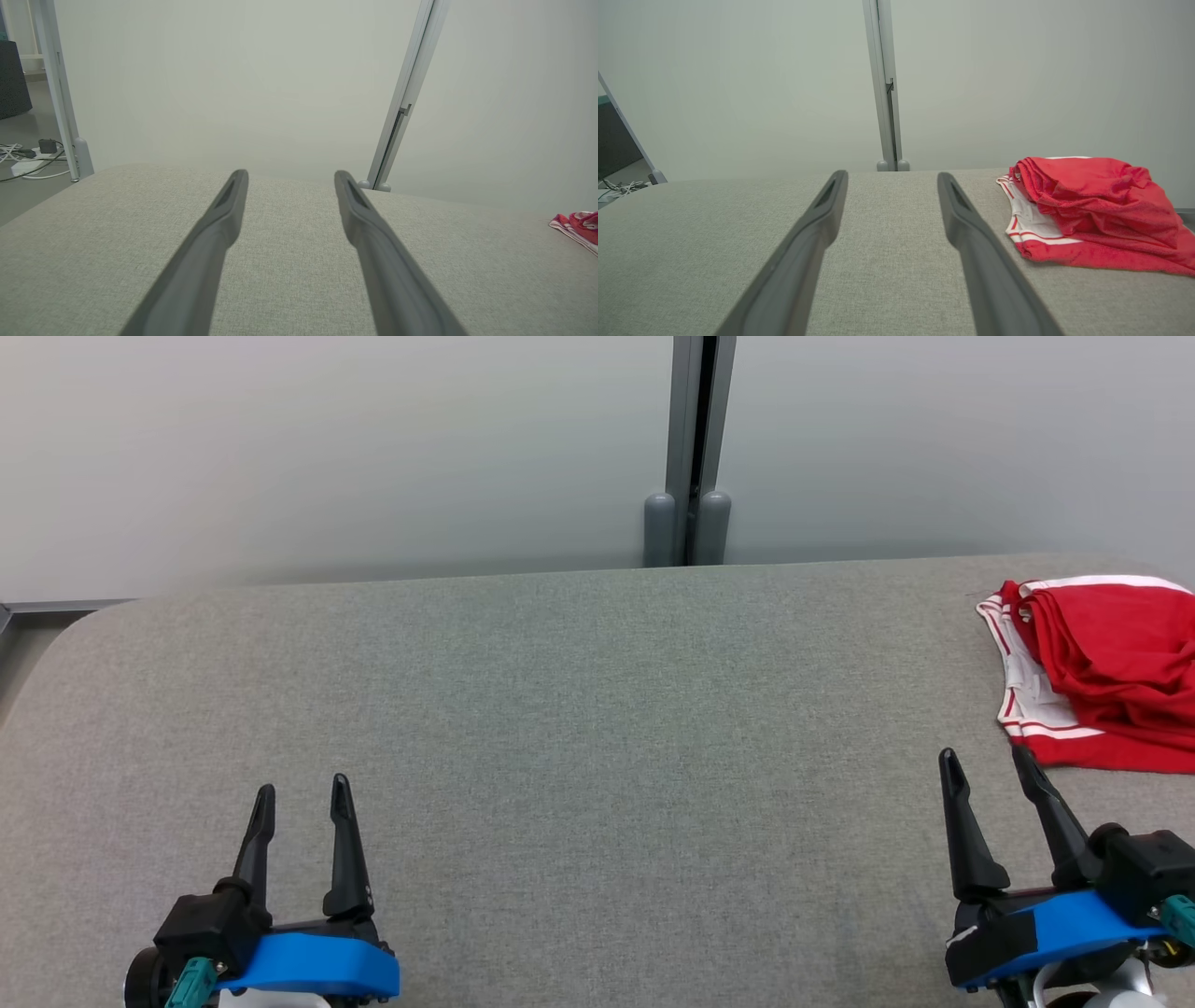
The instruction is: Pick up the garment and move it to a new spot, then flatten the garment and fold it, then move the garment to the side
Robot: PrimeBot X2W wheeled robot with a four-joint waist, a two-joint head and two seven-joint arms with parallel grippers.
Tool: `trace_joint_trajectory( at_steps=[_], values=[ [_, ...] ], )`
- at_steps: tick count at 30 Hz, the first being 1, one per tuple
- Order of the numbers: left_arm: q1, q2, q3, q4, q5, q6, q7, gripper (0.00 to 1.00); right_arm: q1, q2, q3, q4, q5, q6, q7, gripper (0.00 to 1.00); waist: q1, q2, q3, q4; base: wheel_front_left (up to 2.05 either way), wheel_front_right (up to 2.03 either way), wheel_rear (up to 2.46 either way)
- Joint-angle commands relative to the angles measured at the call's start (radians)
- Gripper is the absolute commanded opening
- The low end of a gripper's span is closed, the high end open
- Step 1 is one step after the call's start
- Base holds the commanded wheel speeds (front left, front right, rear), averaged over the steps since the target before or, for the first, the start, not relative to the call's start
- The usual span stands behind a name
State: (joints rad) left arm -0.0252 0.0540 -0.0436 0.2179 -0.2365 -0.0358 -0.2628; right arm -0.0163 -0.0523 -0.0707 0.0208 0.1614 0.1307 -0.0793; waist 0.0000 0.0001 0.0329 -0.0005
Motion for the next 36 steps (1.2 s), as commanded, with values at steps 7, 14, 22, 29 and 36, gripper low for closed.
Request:
trace_joint_trajectory(
  at_steps=[7, 14, 22, 29, 36],
  values=[
    [-0.012, 0.008, -0.005, 0.005, -0.008, 0.010, -0.002, 1.00, 0.008, 0.002, -0.008, 0.006, 0.006, 0.000, 0.001, 1.00, 0.0000, -0.0001, -0.001, 0.004, 0.00, 0.00, 0.00],
    [0.008, 0.000, 0.003, 0.033, -0.025, 0.007, 0.013, 0.00, -0.002, 0.002, -0.007, 0.042, 0.027, 0.000, 0.005, 0.00, 0.0000, -0.0001, -0.003, 0.006, 0.00, 0.00, 0.00],
    [-0.005, -0.001, 0.022, 0.034, -0.174, -0.004, 0.056, 0.00, -0.013, 0.002, -0.012, 0.062, 0.185, 0.000, 0.028, 0.00, 0.0000, -0.0001, -0.005, 0.006, 0.00, 0.00, 0.00],
    [-0.012, -0.001, 0.034, 0.030, -0.294, -0.014, 0.086, 0.00, -0.020, 0.002, -0.014, 0.075, 0.312, 0.000, 0.043, 0.00, 0.0000, -0.0001, -0.006, 0.005, 0.00, 0.00, 0.00],
    [-0.021, -0.001, 0.046, 0.028, -0.405, -0.022, 0.115, 0.00, -0.028, 0.002, -0.017, 0.090, 0.428, 0.000, 0.058, 0.00, 0.0000, -0.0001, -0.008, 0.005, 0.00, 0.00, 0.00]
  ],
)
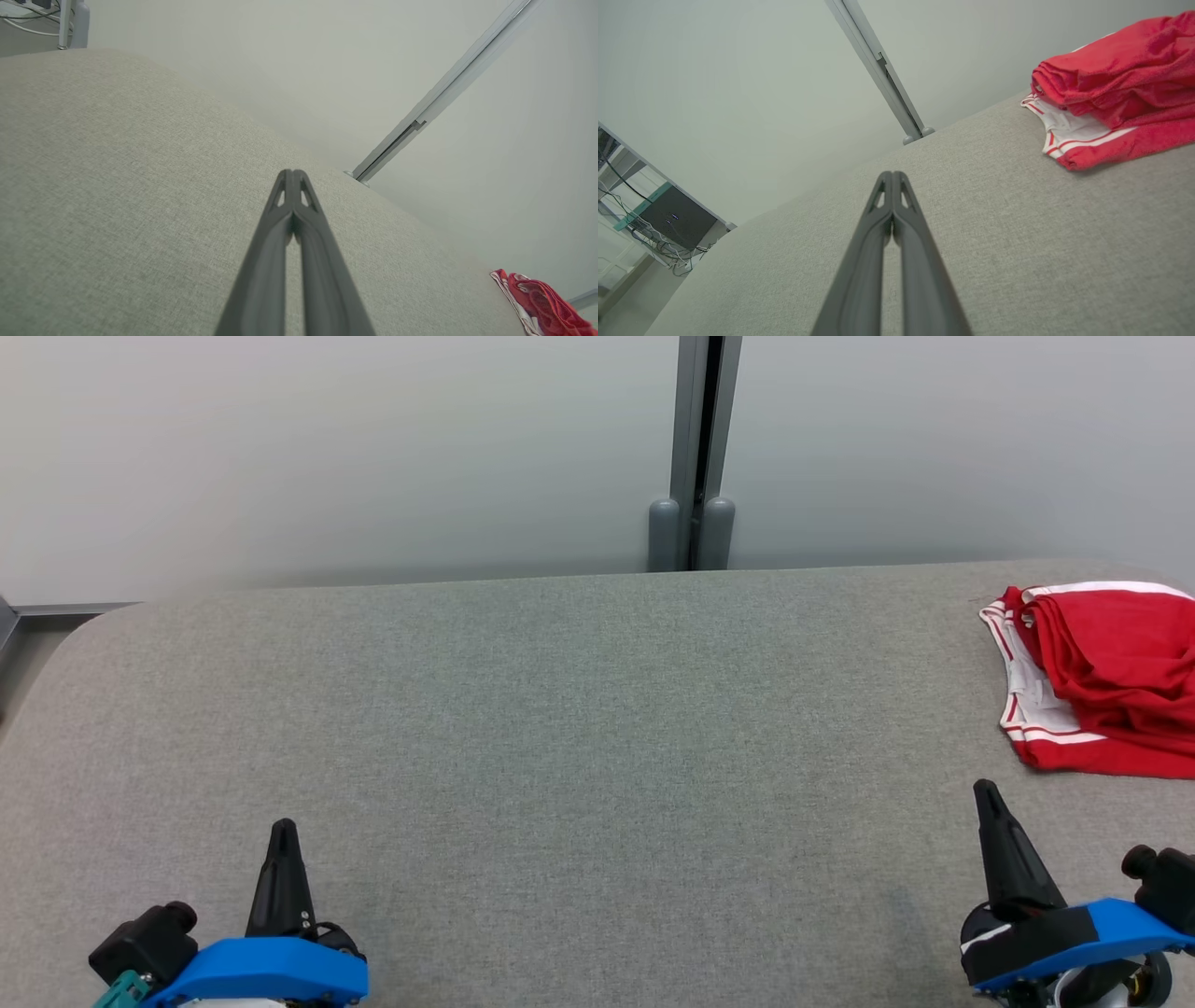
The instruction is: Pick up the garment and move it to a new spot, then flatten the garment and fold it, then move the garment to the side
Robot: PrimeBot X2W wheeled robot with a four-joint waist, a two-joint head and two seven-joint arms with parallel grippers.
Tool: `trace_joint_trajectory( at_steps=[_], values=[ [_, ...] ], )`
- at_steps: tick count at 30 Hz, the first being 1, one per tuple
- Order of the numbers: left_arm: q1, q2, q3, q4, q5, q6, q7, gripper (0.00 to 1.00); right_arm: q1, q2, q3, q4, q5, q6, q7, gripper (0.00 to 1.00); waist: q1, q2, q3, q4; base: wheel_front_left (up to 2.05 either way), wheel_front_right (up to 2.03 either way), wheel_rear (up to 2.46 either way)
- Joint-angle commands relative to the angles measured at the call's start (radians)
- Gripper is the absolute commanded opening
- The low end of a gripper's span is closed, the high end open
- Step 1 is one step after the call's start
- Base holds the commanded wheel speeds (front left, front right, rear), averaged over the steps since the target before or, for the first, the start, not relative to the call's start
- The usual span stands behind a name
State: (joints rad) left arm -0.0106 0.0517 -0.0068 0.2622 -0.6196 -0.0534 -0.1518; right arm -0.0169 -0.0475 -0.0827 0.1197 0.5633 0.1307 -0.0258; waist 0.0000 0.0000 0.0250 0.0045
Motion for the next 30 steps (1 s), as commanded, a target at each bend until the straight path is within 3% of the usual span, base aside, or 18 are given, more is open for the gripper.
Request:
trace_joint_trajectory(
  at_steps=[1, 30],
  values=[
    [-0.036, 0.001, 0.011, -0.016, -0.036, -0.006, 0.008, 0.00, -0.029, -0.003, -0.005, -0.007, 0.042, 0.000, 0.006, 0.00, 0.0000, 0.0000, 0.000, 0.000, 0.00, 0.00, 0.00],
    [-0.064, 0.000, 0.054, -0.019, -0.408, -0.035, 0.109, 0.00, -0.058, -0.004, -0.016, 0.043, 0.434, 0.000, 0.058, 0.00, 0.0000, 0.0000, -0.006, -0.001, 0.00, 0.00, 0.00]
  ],
)
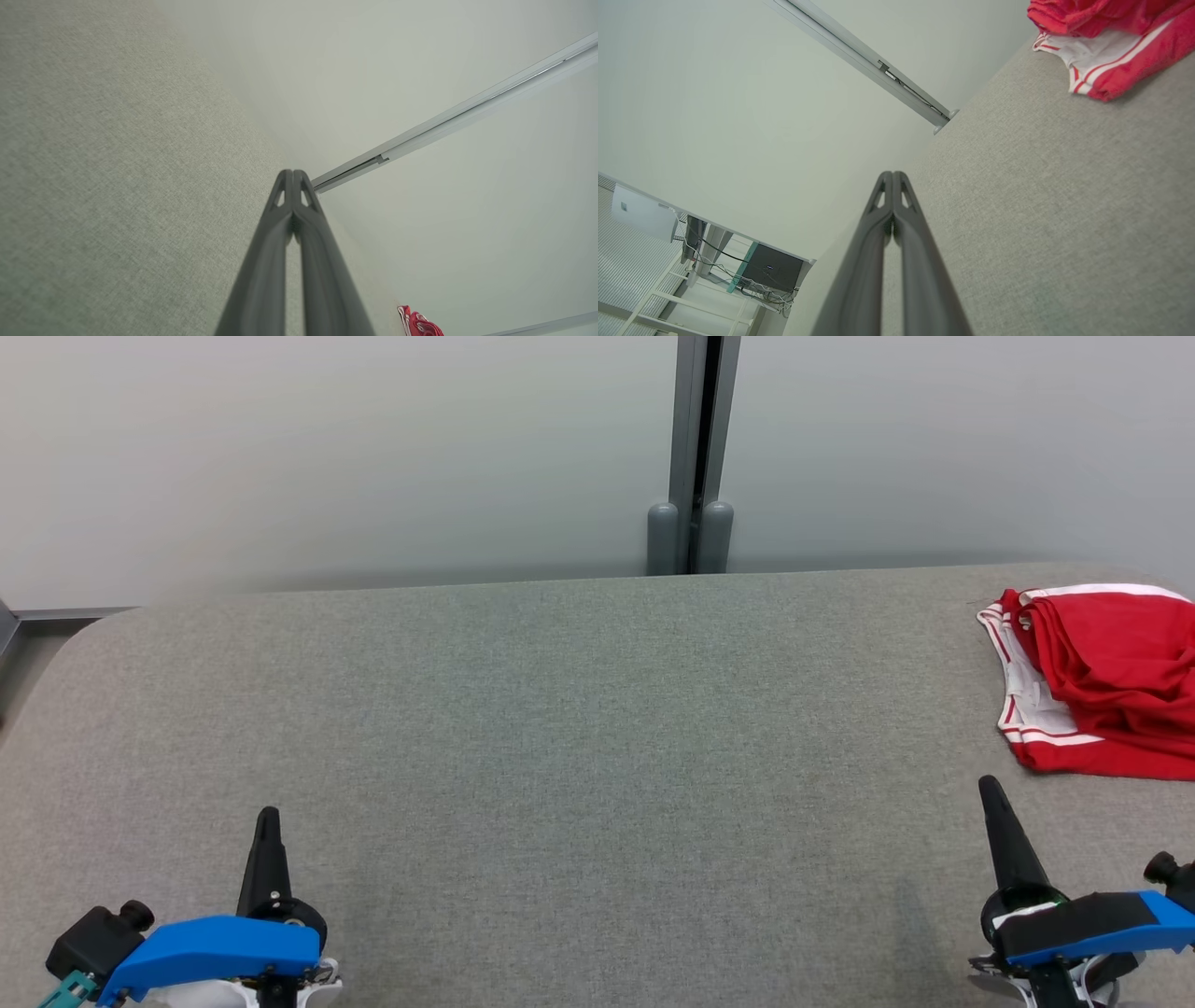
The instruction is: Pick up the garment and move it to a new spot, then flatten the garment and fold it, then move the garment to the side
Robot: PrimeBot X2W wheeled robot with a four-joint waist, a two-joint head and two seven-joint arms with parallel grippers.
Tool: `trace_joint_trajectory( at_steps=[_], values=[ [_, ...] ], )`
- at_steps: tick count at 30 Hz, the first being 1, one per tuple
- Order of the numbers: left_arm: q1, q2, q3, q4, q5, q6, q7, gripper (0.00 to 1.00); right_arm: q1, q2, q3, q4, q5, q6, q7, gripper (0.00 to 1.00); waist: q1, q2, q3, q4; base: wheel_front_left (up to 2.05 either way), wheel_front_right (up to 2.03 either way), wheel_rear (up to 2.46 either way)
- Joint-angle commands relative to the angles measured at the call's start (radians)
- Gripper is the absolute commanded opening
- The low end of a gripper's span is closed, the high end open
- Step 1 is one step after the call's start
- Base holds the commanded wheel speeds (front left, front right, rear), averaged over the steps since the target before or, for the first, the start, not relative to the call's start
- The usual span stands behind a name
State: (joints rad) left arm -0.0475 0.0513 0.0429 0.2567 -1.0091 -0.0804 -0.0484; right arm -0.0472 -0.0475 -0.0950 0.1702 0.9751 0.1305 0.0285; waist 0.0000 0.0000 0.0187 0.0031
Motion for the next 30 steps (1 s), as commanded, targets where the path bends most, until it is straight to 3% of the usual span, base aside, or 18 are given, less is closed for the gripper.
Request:
trace_joint_trajectory(
  at_steps=[1, 30],
  values=[
    [-0.028, 0.000, 0.006, -0.013, -0.030, -0.009, 0.008, 0.00, -0.027, -0.004, -0.004, -0.006, 0.034, 0.000, 0.006, 0.00, 0.0000, 0.0000, 0.000, 0.000, 0.00, 0.00, 0.00],
    [-0.048, 0.000, 0.037, -0.014, -0.300, -0.030, 0.082, 0.00, -0.046, -0.004, -0.012, 0.032, 0.318, 0.000, 0.044, 0.00, 0.0000, 0.0000, -0.006, -0.001, 0.00, 0.00, 0.00]
  ],
)
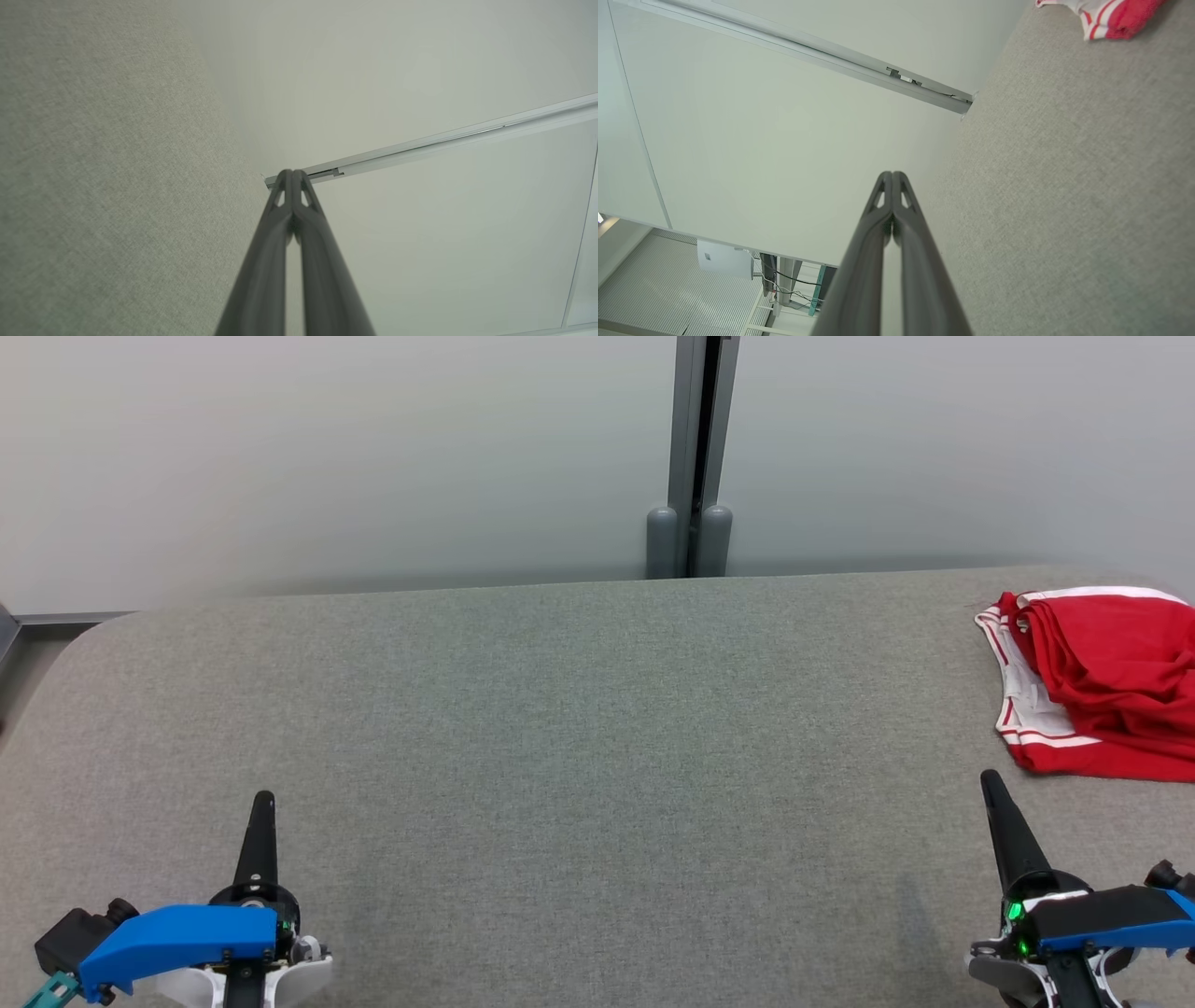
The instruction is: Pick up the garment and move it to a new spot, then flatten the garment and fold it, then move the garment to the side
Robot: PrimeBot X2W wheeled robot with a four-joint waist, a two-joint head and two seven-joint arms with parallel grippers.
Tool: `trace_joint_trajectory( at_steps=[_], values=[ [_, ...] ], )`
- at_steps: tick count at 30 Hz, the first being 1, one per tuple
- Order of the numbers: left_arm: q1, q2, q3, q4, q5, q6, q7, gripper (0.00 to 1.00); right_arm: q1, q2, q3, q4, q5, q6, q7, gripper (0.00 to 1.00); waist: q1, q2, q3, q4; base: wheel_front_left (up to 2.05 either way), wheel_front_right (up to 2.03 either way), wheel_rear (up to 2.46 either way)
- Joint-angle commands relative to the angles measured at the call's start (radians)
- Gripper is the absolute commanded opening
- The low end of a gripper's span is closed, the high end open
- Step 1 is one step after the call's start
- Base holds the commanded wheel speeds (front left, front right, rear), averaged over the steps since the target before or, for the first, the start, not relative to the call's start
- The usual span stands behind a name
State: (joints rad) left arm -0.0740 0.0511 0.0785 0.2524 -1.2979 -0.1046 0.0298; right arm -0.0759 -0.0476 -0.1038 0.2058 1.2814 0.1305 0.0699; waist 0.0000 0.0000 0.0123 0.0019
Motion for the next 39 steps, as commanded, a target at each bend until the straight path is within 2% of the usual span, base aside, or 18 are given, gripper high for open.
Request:
trace_joint_trajectory(
  at_steps=[1, 39],
  values=[
    [-0.021, 0.000, 0.003, -0.009, -0.020, -0.006, 0.006, 0.00, -0.018, -0.004, -0.003, -0.002, 0.021, 0.000, 0.004, 0.00, 0.0000, 0.0000, 0.000, 0.000, 0.00, 0.00, 0.00],
    [-0.039, -0.001, 0.035, -0.009, -0.296, -0.029, 0.082, 0.00, -0.037, -0.004, -0.011, 0.038, 0.312, 0.000, 0.044, 0.00, 0.0000, 0.0000, -0.008, -0.002, 0.00, 0.00, 0.00]
  ],
)
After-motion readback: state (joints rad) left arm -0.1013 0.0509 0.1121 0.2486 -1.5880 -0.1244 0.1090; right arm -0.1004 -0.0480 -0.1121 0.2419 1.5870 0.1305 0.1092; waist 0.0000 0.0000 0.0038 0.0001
